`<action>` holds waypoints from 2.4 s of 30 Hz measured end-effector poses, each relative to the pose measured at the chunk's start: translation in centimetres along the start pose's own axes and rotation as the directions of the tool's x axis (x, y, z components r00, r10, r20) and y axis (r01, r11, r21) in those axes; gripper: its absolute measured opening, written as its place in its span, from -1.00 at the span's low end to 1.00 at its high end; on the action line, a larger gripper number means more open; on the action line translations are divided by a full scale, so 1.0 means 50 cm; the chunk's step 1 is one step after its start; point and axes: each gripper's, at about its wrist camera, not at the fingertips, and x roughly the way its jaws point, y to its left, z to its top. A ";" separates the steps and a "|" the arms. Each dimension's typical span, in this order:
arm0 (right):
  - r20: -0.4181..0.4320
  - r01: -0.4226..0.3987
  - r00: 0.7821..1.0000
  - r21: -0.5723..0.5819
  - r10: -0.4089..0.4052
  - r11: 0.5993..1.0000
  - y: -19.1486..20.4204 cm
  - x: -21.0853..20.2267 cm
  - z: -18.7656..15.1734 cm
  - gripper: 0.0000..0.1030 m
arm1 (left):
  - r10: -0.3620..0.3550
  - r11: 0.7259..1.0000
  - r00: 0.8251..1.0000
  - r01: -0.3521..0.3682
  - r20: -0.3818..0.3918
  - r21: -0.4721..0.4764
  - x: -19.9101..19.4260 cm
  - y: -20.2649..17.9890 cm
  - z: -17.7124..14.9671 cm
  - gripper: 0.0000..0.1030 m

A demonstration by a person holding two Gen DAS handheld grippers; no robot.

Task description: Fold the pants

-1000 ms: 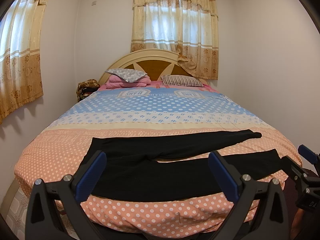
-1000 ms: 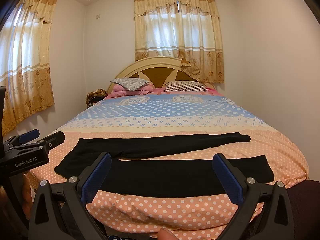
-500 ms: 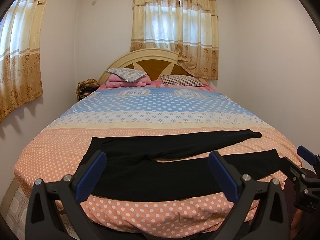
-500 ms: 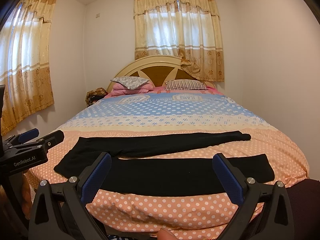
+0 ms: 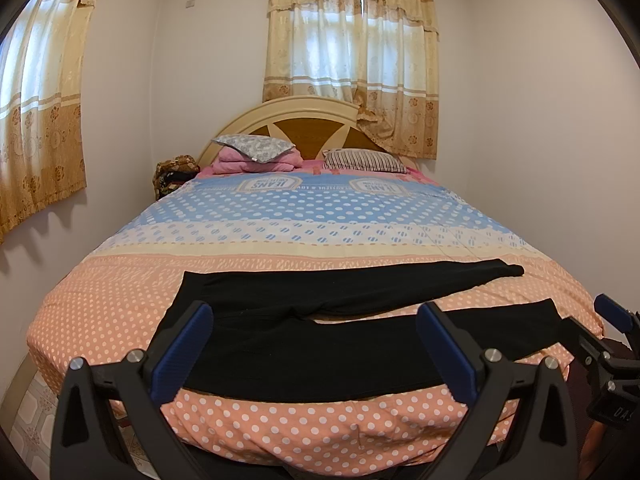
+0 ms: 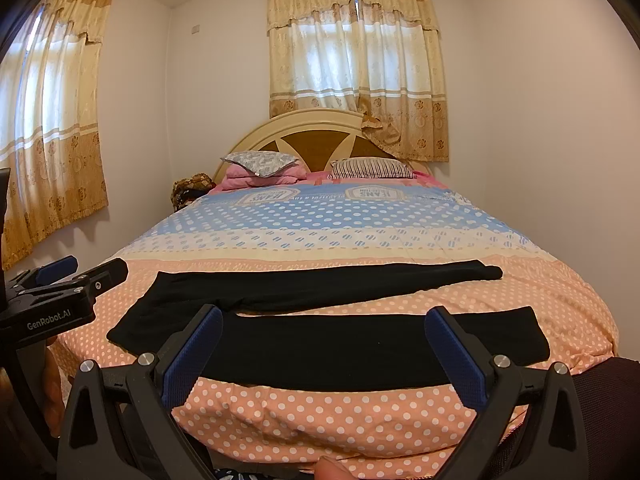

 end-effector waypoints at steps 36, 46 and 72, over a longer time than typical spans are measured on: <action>-0.041 -0.005 0.999 -0.011 0.005 1.000 0.013 0.029 -0.009 0.98 | 0.002 1.000 0.999 -0.003 -0.039 -0.008 0.042 -0.002 -0.024 1.00; -0.098 0.015 0.995 0.001 -0.015 1.000 -0.019 0.125 -0.028 0.98 | 0.055 0.997 0.996 -0.050 -0.077 0.064 0.155 0.007 -0.055 1.00; -0.286 0.094 0.953 -0.047 -0.104 0.994 -0.166 0.410 -0.077 0.97 | -0.007 0.983 0.827 -0.097 -0.562 -0.155 0.764 0.486 -0.006 0.32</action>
